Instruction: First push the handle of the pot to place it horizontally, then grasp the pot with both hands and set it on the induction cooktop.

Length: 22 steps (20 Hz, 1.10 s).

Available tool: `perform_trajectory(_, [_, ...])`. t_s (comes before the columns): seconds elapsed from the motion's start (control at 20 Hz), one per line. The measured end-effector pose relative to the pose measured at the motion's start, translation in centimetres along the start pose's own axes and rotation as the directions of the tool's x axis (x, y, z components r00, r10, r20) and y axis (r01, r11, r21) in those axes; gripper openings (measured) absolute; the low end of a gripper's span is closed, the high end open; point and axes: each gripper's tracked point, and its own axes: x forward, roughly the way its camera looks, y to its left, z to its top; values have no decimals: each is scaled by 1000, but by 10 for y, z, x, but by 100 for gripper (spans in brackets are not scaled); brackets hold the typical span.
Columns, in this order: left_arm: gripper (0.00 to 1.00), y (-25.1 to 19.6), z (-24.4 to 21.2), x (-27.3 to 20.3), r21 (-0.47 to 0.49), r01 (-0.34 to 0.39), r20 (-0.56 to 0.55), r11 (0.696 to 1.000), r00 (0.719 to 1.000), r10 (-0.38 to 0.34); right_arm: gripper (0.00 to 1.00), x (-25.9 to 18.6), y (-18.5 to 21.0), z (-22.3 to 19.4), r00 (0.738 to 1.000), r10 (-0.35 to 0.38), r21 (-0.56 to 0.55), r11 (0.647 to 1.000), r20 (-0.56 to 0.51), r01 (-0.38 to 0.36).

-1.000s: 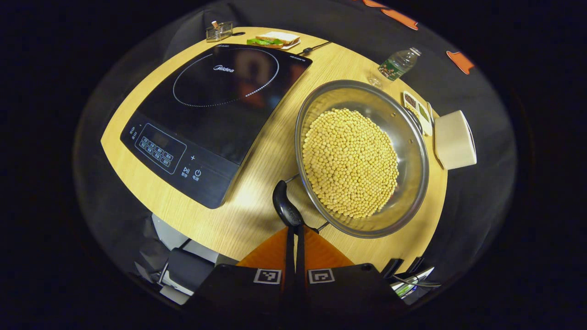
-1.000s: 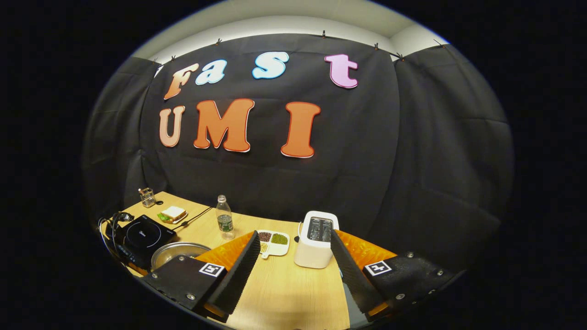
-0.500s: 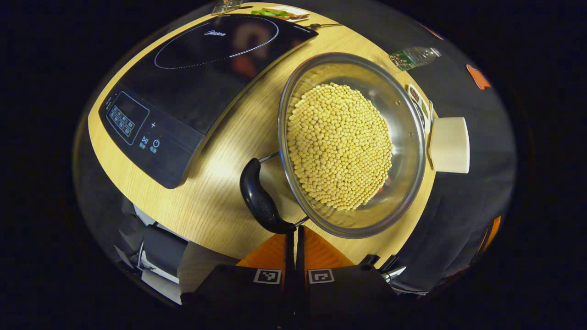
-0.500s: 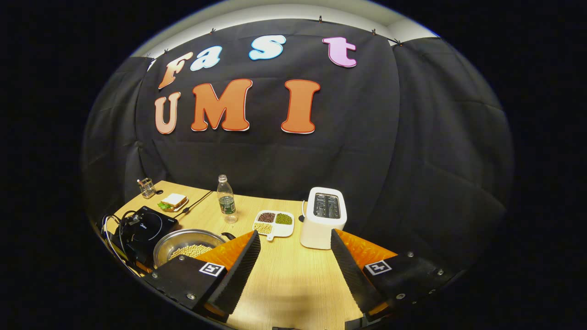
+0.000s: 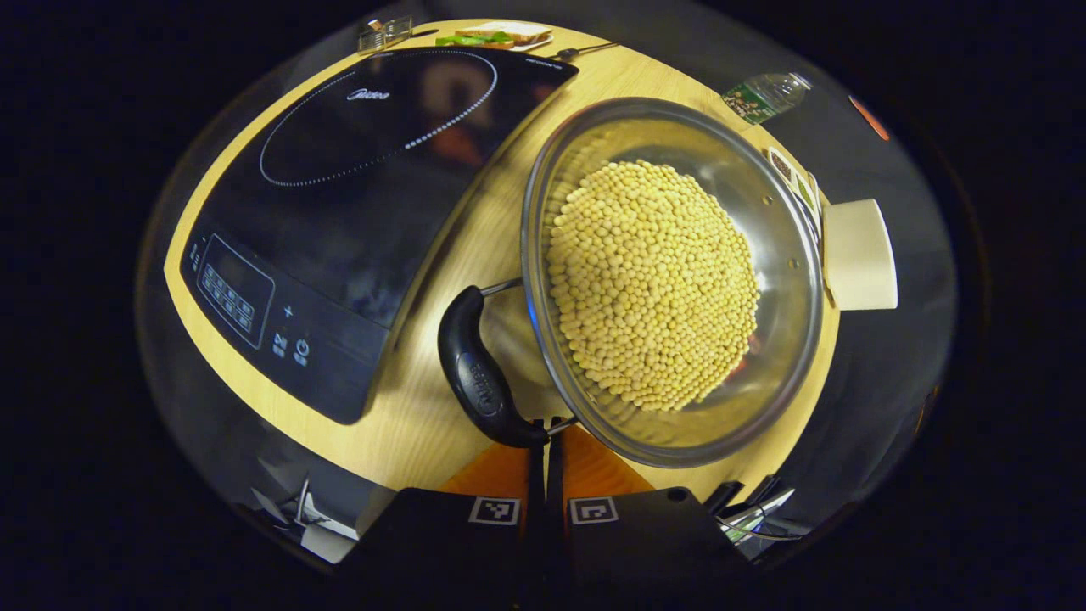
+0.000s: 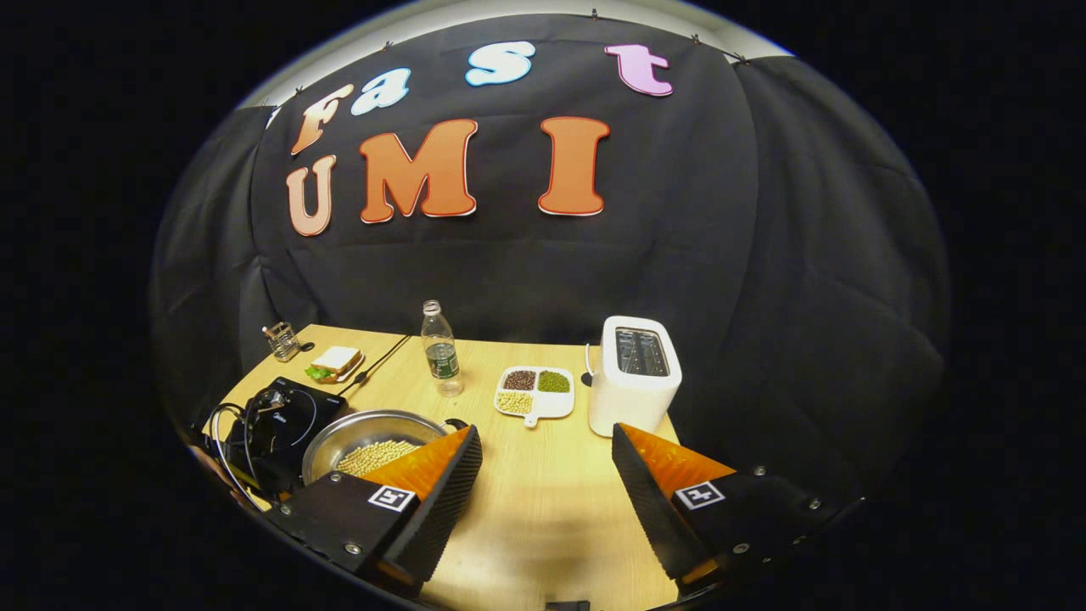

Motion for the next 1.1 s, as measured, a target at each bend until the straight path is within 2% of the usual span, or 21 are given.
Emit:
perform_trajectory(0.15, [8, 10, 19, 9, 18, -18, 46, 1000, 999, 17, 96, 5, 12, -4, 1000, 22, 16, 1000, -22, -21])
perform_trajectory(0.35, [8, 19, 54, 10, 66, -52, 161, 996, 986, 41, 96, 16, 29, -9, 997, 49, 28, 998, -59, -47])
perform_trajectory(0.55, [10, 27, 84, 10, 101, -53, 241, 994, 970, 27, 96, 27, 44, -23, 992, 67, 23, 998, -107, -65])
perform_trajectory(0.75, [10, 21, 104, 10, 164, -31, 296, 986, 955, -19, 96, 46, 62, -41, 980, 81, -6, 996, -180, -84])
perform_trajectory(0.95, [8, 12, 117, 13, 243, 8, 309, 970, 947, -85, 96, 67, 78, -61, 958, 98, -33, 993, -269, -111])
perform_trajectory(1.1, [8, 7, 129, 16, 299, 8, 325, 954, 939, -110, 96, 94, 83, -80, 938, 74, -77, 991, -338, -106])
